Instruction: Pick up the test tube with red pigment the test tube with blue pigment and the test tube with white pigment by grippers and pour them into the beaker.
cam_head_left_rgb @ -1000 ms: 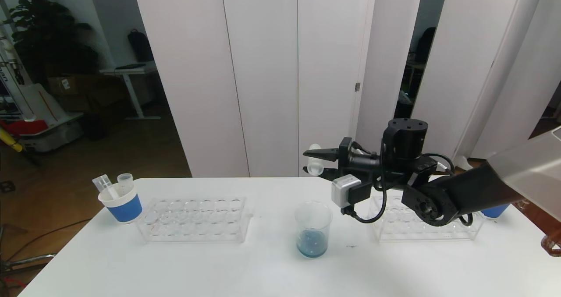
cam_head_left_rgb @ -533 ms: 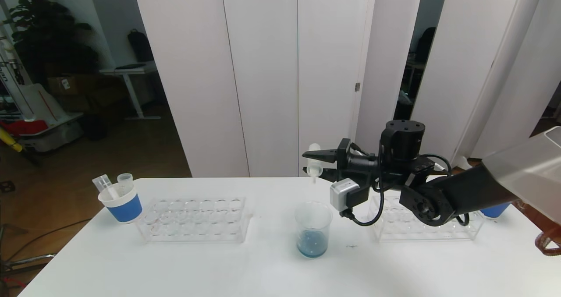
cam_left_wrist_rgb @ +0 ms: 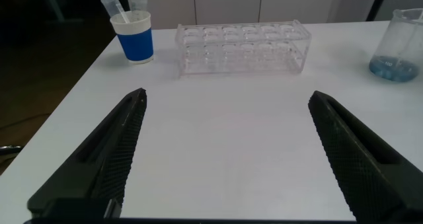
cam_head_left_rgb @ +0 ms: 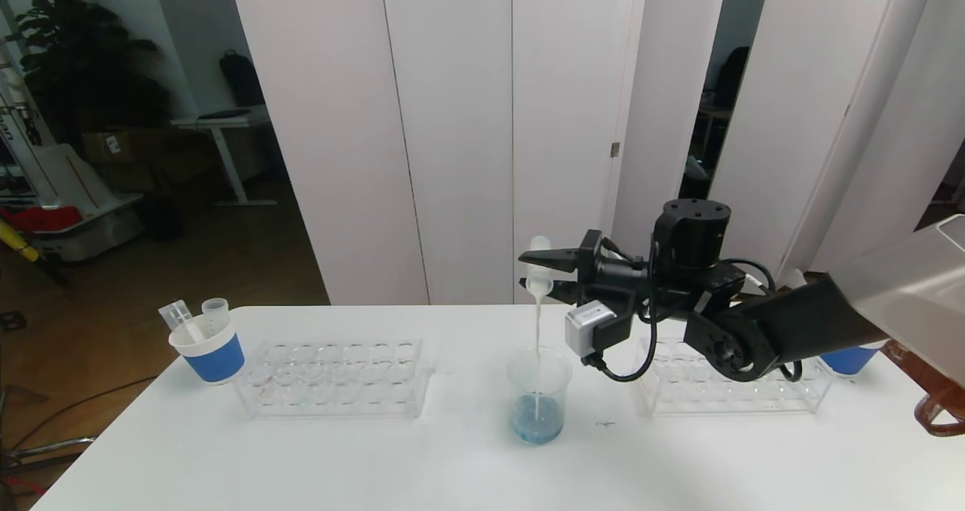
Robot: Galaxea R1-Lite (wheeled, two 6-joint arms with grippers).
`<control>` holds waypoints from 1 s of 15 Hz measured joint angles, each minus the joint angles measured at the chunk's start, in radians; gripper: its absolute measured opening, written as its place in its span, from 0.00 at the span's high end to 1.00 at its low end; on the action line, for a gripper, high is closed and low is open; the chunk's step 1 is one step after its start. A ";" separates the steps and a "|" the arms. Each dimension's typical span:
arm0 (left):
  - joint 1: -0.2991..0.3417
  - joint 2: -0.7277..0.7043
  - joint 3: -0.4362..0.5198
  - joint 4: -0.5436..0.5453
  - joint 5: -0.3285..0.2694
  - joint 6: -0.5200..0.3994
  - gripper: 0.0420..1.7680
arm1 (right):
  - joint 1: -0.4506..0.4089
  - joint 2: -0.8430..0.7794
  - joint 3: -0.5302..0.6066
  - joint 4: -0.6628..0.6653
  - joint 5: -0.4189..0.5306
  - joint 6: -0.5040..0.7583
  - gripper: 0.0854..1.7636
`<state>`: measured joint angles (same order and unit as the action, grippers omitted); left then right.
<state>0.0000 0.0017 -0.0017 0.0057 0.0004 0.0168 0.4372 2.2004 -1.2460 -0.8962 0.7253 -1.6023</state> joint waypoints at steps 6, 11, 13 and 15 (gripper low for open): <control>0.000 0.000 0.000 0.000 0.000 0.000 0.01 | 0.006 0.001 -0.001 -0.008 -0.012 -0.010 0.70; 0.000 0.000 0.000 0.000 0.000 0.000 0.01 | 0.006 -0.002 -0.004 -0.012 -0.011 -0.070 0.70; 0.000 0.000 0.000 0.000 0.000 0.000 0.01 | 0.007 -0.004 -0.006 -0.012 -0.010 -0.083 0.70; 0.000 0.000 0.000 0.000 0.000 0.000 0.01 | 0.008 -0.006 -0.008 -0.016 -0.010 -0.096 0.70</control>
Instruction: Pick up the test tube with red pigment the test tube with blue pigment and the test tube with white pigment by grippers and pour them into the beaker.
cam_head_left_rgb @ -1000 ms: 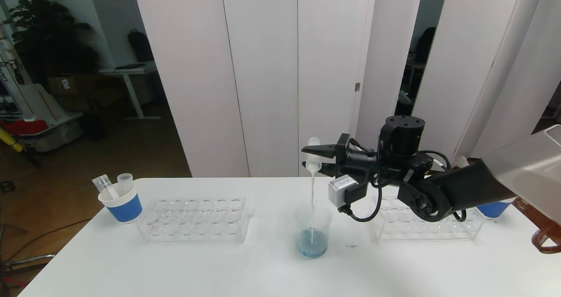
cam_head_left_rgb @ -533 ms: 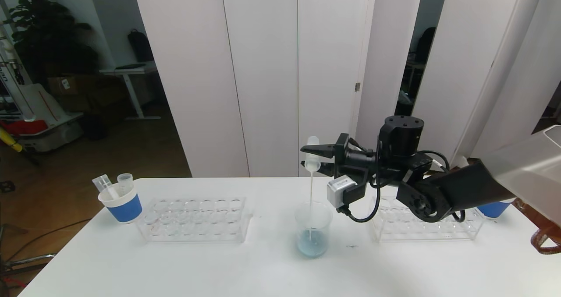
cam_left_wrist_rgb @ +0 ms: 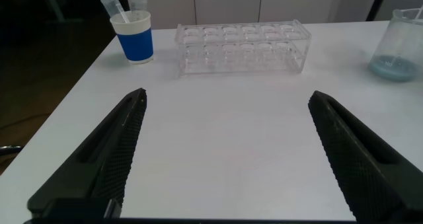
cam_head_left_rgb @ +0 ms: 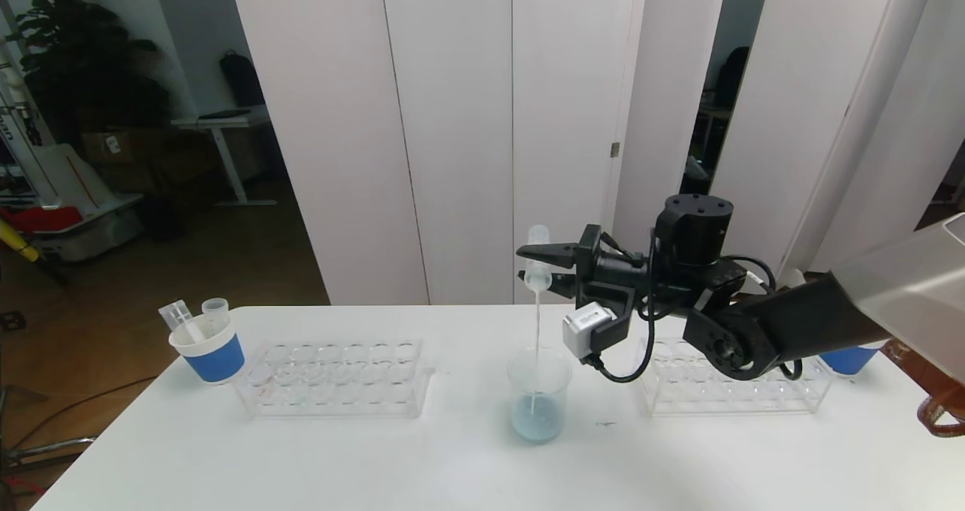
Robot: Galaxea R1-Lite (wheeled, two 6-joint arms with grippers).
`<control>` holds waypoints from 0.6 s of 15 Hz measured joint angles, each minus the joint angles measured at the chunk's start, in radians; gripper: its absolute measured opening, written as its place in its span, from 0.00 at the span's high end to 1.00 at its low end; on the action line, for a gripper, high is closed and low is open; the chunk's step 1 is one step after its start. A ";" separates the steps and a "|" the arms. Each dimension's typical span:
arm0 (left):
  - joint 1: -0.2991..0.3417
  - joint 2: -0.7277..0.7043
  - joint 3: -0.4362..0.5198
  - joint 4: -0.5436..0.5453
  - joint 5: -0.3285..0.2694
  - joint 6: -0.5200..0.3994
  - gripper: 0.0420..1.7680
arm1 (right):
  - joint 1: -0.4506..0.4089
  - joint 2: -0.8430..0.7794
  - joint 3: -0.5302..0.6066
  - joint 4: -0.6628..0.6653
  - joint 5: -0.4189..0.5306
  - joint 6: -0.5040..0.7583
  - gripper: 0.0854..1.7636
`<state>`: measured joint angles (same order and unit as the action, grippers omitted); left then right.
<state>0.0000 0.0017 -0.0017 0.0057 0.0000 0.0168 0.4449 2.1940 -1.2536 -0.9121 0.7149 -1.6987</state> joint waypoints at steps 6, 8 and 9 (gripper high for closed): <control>0.000 0.000 0.000 0.000 0.000 0.000 0.01 | 0.001 -0.004 -0.010 -0.016 0.002 -0.034 0.70; 0.000 0.000 0.000 0.000 0.000 0.000 0.01 | 0.004 -0.004 -0.010 -0.017 0.002 -0.041 0.70; 0.000 0.000 0.000 0.000 0.000 0.000 0.01 | 0.004 -0.005 -0.010 -0.018 0.002 -0.042 0.70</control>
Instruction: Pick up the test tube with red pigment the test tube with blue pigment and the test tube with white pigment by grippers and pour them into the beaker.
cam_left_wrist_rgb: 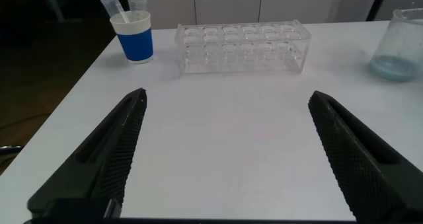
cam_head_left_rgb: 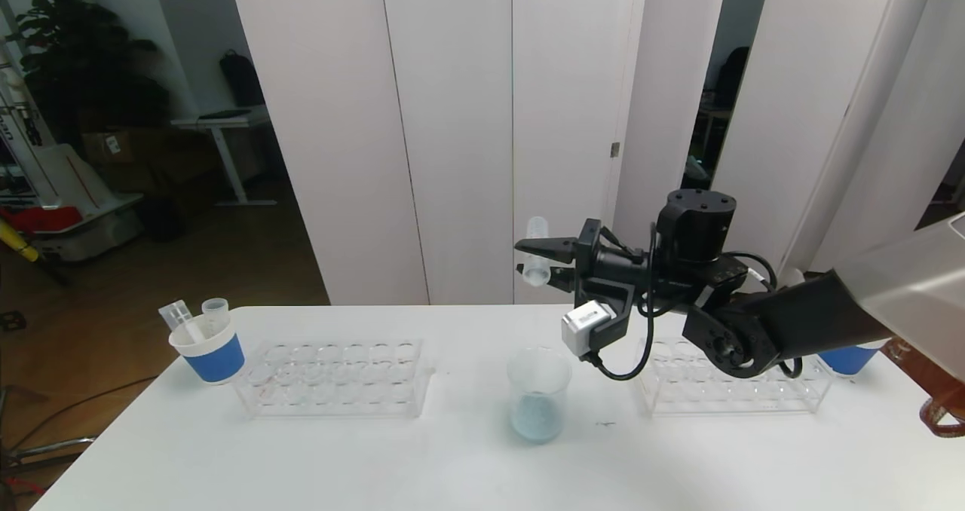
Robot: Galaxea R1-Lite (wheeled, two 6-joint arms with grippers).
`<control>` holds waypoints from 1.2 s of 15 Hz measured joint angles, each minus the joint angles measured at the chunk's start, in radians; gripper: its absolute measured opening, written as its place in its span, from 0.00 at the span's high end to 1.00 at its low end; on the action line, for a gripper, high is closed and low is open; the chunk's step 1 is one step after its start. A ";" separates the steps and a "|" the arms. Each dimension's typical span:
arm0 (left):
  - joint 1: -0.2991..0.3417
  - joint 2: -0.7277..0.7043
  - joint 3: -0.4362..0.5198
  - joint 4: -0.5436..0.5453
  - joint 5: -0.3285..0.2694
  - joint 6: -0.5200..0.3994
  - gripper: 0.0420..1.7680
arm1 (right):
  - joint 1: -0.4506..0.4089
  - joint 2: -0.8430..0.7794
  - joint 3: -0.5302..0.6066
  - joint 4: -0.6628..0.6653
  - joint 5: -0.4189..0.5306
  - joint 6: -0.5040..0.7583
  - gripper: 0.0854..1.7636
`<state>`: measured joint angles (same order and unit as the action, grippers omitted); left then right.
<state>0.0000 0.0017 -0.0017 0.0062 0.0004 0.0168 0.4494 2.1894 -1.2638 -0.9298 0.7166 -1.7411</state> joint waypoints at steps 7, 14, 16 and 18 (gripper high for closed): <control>0.000 0.000 0.000 0.000 0.000 0.000 0.01 | 0.006 -0.006 -0.004 -0.010 -0.002 -0.008 0.70; 0.000 0.000 0.000 0.000 0.000 0.000 0.01 | 0.014 -0.054 0.000 -0.024 -0.073 0.107 0.70; 0.000 0.000 0.000 0.000 0.000 0.000 0.01 | -0.005 -0.085 0.004 -0.024 -0.091 0.149 0.70; 0.000 0.000 0.000 0.000 0.000 0.000 0.01 | -0.021 -0.115 0.007 -0.023 -0.144 0.210 0.70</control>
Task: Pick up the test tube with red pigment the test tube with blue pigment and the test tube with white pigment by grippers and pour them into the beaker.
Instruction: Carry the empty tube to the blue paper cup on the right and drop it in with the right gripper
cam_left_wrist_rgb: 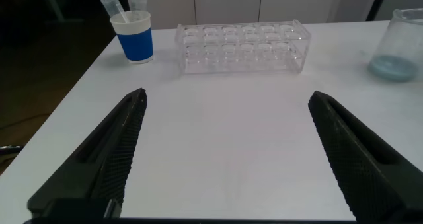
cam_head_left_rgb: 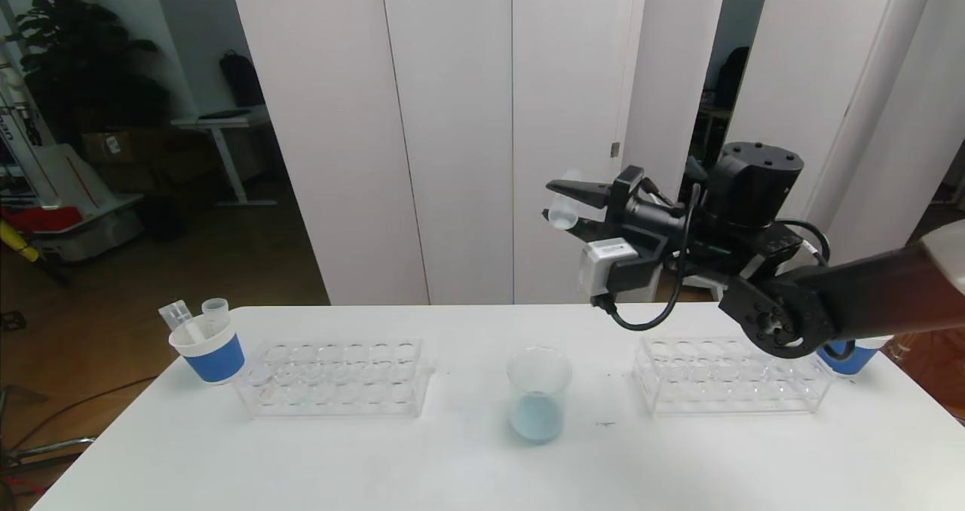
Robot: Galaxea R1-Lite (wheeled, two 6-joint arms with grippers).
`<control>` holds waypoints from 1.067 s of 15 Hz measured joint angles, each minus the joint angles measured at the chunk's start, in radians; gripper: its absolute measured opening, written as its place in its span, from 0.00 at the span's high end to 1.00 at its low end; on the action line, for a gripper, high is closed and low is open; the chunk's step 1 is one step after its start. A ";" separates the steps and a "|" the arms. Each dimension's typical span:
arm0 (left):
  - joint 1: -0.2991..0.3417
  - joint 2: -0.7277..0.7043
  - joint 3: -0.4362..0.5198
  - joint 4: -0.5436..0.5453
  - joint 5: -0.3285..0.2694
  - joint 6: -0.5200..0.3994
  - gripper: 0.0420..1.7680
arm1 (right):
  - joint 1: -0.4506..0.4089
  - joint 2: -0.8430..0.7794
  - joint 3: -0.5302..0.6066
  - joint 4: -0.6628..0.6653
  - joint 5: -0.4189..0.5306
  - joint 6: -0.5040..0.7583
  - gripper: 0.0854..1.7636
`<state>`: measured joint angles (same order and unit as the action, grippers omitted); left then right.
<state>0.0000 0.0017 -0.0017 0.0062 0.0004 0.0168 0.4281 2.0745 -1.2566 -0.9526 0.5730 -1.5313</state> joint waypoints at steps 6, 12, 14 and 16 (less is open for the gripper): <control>0.000 0.000 0.000 0.000 0.000 0.000 0.01 | 0.016 -0.066 0.046 -0.005 -0.230 0.272 0.70; 0.000 0.000 0.000 0.000 0.000 0.000 0.01 | 0.027 -0.109 0.137 -0.068 -0.408 0.693 0.70; 0.000 0.000 0.000 0.000 0.000 0.000 0.01 | 0.028 -0.125 0.180 -0.076 -0.453 0.863 0.70; 0.000 0.000 0.000 0.000 0.000 0.000 0.01 | 0.029 -0.136 0.205 -0.075 -0.494 1.030 0.70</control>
<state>0.0000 0.0017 -0.0017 0.0062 0.0000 0.0164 0.4570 1.9383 -1.0519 -1.0279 0.0794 -0.5017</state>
